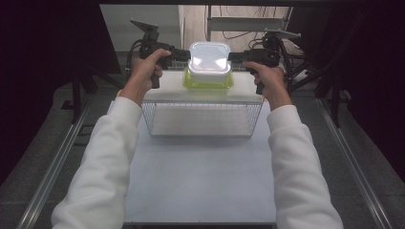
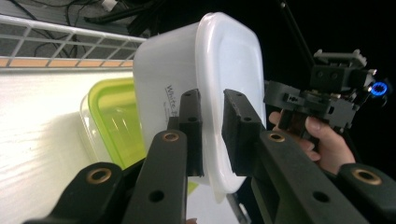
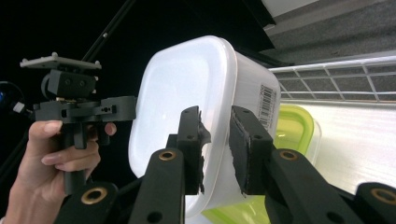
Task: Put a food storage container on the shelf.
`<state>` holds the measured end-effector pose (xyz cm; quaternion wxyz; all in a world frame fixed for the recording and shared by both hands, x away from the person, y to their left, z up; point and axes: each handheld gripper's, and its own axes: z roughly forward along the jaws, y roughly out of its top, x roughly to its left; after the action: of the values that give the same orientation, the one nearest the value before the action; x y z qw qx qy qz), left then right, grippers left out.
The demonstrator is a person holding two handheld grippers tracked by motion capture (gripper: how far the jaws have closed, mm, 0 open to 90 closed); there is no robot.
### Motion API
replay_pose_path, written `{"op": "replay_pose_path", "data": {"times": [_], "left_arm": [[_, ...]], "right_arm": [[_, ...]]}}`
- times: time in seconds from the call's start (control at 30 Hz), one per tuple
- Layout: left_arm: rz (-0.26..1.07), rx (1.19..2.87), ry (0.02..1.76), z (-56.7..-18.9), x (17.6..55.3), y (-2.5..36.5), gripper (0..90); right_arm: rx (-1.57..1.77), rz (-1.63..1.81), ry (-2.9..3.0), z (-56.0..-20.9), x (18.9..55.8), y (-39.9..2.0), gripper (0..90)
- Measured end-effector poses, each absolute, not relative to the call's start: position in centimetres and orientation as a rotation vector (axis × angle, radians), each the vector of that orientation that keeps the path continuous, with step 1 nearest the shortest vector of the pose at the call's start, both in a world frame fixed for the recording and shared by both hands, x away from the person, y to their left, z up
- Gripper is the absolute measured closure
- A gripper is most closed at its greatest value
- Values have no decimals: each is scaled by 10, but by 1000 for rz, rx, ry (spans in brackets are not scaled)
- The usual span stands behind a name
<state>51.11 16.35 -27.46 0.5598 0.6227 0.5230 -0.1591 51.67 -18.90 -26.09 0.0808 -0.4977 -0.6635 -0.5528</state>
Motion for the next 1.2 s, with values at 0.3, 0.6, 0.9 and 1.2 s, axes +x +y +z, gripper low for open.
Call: {"op": "replay_pose_path", "data": {"times": [0.3, 0.6, 0.9, 1.2], "left_arm": [[-440, 1420, 1245, -285, 521, 163, 780], [-432, 1407, 1244, -286, 519, 163, 776], [-353, 1421, 1243, -281, 514, 165, 688], [-176, 1510, 1154, -265, 489, 176, 507]], "right_arm": [[-1566, -1627, -1880, -269, 530, -193, 715], [-1574, -1624, -1857, -268, 529, -193, 722], [-1570, -1625, -1896, -267, 526, -191, 679], [-1574, -1738, -2078, -249, 504, -205, 534]]}}
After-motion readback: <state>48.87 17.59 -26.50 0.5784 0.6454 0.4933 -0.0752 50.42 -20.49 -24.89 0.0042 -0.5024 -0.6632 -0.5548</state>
